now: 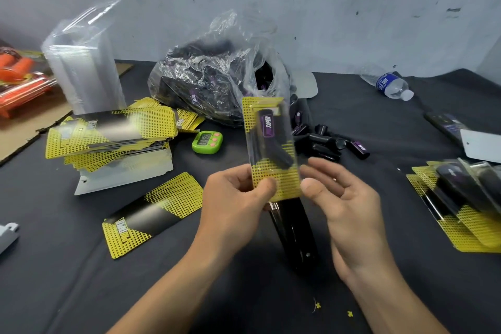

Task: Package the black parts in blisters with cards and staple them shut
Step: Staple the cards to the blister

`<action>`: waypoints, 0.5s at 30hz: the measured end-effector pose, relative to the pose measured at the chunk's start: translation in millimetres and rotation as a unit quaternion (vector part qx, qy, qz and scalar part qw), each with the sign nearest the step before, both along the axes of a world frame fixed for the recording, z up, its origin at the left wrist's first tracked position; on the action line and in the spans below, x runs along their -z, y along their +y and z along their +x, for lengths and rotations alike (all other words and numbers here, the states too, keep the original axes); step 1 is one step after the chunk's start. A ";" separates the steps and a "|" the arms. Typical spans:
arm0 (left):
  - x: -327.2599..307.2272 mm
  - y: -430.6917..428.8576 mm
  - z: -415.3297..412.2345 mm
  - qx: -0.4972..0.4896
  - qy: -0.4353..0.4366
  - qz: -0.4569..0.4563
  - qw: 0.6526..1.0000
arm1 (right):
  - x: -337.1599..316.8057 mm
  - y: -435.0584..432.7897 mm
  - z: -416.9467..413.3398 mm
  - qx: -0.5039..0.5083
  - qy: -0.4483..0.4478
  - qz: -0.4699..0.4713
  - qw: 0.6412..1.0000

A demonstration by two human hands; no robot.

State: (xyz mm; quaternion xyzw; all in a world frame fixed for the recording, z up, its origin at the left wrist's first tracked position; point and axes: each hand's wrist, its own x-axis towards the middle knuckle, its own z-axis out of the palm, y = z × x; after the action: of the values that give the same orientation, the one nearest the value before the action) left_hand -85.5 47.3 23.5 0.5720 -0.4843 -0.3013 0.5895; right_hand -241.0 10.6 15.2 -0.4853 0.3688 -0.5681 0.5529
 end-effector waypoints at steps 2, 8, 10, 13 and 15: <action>3.0 1.5 2.2 -0.097 -0.139 -0.025 0.985 | 1.8 -2.5 -2.3 0.017 0.053 -0.038 0.998; 1.8 16.0 -12.6 -0.092 -0.398 -0.147 0.901 | 2.0 6.7 10.8 -0.090 0.125 -0.135 0.979; 0.7 17.9 -13.0 -0.022 -0.374 -0.157 0.914 | -1.4 3.8 9.2 -0.073 -0.010 -0.023 0.997; -1.2 16.1 -11.9 0.009 -0.329 -0.136 0.935 | -6.2 -4.5 -4.0 -0.082 -0.176 0.156 0.968; 0.0 12.6 -10.2 -0.005 -0.269 -0.080 0.960 | -10.0 -7.2 -11.1 -0.092 -0.182 0.178 0.963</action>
State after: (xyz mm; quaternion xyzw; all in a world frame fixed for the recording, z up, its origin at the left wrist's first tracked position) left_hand -95.7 59.9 23.5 0.5852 -0.6448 -0.0936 0.4826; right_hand -252.1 3.4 25.3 -0.2992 0.3111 -0.5190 0.7378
